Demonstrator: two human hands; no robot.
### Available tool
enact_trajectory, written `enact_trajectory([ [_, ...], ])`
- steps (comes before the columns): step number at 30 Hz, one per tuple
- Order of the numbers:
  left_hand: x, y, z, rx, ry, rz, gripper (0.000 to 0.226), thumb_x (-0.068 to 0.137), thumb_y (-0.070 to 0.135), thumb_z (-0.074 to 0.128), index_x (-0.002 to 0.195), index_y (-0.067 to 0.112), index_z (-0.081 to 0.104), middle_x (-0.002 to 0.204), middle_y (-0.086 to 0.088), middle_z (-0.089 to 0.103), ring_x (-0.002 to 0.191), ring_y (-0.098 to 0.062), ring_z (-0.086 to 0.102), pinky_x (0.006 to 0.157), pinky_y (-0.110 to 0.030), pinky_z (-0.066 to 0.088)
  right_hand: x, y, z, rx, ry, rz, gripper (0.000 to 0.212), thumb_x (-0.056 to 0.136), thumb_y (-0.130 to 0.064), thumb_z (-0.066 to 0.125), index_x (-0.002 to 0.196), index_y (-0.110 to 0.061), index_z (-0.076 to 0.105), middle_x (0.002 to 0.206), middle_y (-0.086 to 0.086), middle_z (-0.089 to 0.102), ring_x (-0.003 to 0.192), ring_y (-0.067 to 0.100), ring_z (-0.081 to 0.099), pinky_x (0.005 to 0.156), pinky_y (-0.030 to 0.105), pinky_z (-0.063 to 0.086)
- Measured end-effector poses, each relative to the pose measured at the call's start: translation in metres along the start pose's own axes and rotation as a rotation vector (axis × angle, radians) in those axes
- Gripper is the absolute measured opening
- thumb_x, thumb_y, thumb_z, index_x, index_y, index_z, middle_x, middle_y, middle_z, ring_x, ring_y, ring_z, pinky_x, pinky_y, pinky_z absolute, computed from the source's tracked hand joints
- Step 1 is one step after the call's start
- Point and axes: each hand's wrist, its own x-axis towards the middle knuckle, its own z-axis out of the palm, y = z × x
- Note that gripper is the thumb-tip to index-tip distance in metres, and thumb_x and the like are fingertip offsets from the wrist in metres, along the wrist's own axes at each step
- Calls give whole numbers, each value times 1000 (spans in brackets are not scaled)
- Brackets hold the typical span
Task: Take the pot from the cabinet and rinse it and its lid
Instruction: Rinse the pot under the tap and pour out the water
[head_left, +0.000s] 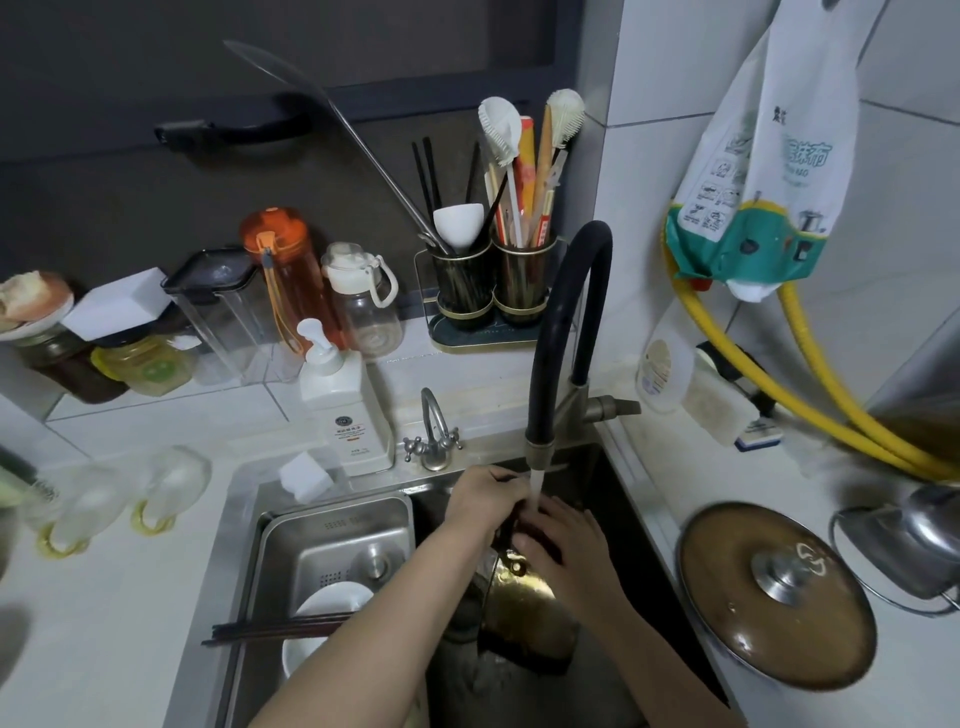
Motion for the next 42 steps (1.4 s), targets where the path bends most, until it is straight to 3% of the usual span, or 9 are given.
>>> enact_trajectory([
  [6, 0, 2, 0, -135, 32, -108, 26, 67, 23, 82, 53, 15, 61, 61, -6, 64, 62, -21, 60, 69, -35, 53, -10, 0, -1, 11, 53, -76, 74, 79, -76, 17, 110, -30, 66, 125, -14, 61, 129, 6, 41, 111, 30, 18],
  [12, -3, -2, 7, -326, 18, -181, 20, 72, 15, 79, 72, 8, 61, 71, -11, 64, 68, -24, 61, 70, -33, 54, -24, -13, -4, 50, 69, 76, 63, 72, -66, 46, 123, -31, 55, 123, -25, 45, 120, 1, 27, 103, 25, 25],
  [16, -8, -4, 5, -404, -3, -238, 6, 86, 14, 66, 85, 7, 65, 70, -10, 63, 56, -21, 59, 44, -25, 52, -30, -15, 1, 128, 74, 50, 60, 80, -59, 32, 128, -30, 52, 122, -20, 58, 112, -13, 39, 108, 35, 34],
  [19, -13, -4, 2, -408, -38, -265, 11, 90, 19, 61, 92, 9, 66, 69, -7, 63, 51, -16, 59, 39, -23, 50, -33, -20, -9, 289, 92, 40, 29, 93, -35, 46, 122, -37, 50, 102, -34, 52, 101, -29, 40, 95, 8, 34],
  [21, -14, -4, -1, -402, -64, -244, 14, 88, 25, 64, 89, 11, 64, 62, -4, 64, 41, -11, 57, 41, -21, 51, -30, -19, -18, 443, 39, 70, 29, 94, -21, 50, 113, -44, 48, 102, -31, 52, 106, -21, 45, 86, -1, 34],
  [24, -11, -8, -10, -289, -93, -148, 29, 82, 40, 68, 89, 13, 58, 59, -2, 66, 34, -7, 51, 47, -22, 49, -19, -10, -22, 622, 4, 120, 30, 91, -20, 57, 112, -42, 57, 112, -12, 65, 106, -1, 58, 94, 19, 45],
  [31, -14, -17, -46, 100, -22, 198, 44, 72, 63, 63, 74, 20, 62, 77, -1, 67, 75, -16, 63, 71, -27, 47, 0, -22, -26, 904, 12, 250, 17, 83, -17, 64, 96, -25, 72, 91, 2, 75, 88, 21, 70, 85, 36, 55],
  [39, -16, -34, -58, 137, -240, 293, 23, 76, 26, 76, 93, 17, 63, 85, 0, 69, 77, -8, 67, 70, -20, 51, 9, -21, -25, 791, -31, 243, 10, 85, -24, 63, 86, -24, 73, 86, 2, 73, 84, 14, 69, 76, 26, 52],
  [42, -21, -40, -48, -31, -244, 250, 25, 75, 26, 77, 96, 15, 70, 93, -14, 73, 90, -26, 70, 85, -38, 56, 9, -20, -22, 794, -57, 232, 20, 89, -31, 57, 86, -21, 74, 87, 5, 74, 85, 15, 69, 79, 29, 54],
])
